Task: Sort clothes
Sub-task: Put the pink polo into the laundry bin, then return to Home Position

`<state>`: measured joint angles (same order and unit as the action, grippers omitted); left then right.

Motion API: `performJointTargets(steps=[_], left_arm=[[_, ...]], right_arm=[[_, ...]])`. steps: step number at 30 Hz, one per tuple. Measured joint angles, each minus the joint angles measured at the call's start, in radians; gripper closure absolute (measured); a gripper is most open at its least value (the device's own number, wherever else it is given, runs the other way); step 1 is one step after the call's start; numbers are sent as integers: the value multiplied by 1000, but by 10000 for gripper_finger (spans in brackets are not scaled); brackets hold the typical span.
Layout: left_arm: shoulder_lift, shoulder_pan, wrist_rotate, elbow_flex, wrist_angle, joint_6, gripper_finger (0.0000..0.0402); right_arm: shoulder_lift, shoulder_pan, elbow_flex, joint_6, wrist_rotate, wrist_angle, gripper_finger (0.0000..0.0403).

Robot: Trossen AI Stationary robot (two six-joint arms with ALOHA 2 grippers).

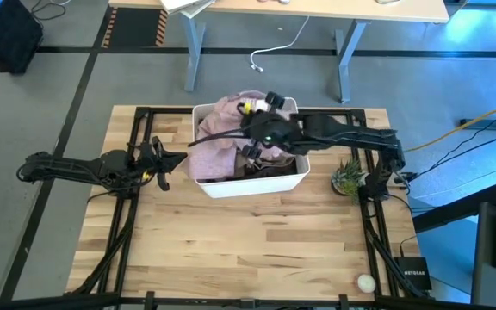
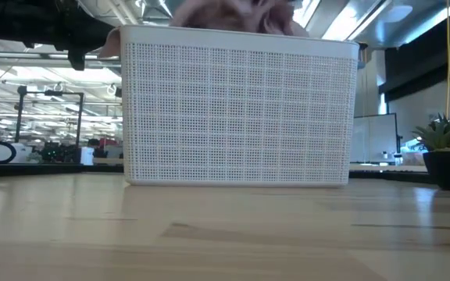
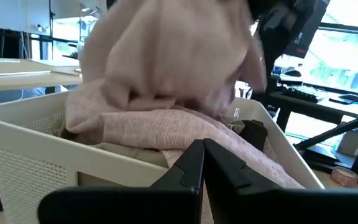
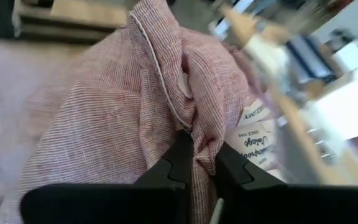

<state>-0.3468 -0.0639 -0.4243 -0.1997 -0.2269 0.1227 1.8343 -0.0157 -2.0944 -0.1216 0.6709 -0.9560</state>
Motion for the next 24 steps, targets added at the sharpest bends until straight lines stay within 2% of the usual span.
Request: performJointTargets(steps=[9,13,16,20,24], left_arm=[[0,0,1,0,-35,-20,398],[0,0,61,0,-47,-28,398],[0,0,137,0,-47,-56,398],[0,0,144,0,-47,-75,398],[0,0,144,0,-46,-70,398]], right_arm=[[1,94,317,179,-228,293,310],[1,130,363,222,-305,279,260],[-4,131,286,222,-342,133,217],[-35,103,96,221,-359,-22,175],[-62,45,-73,219,-351,-115,155]])
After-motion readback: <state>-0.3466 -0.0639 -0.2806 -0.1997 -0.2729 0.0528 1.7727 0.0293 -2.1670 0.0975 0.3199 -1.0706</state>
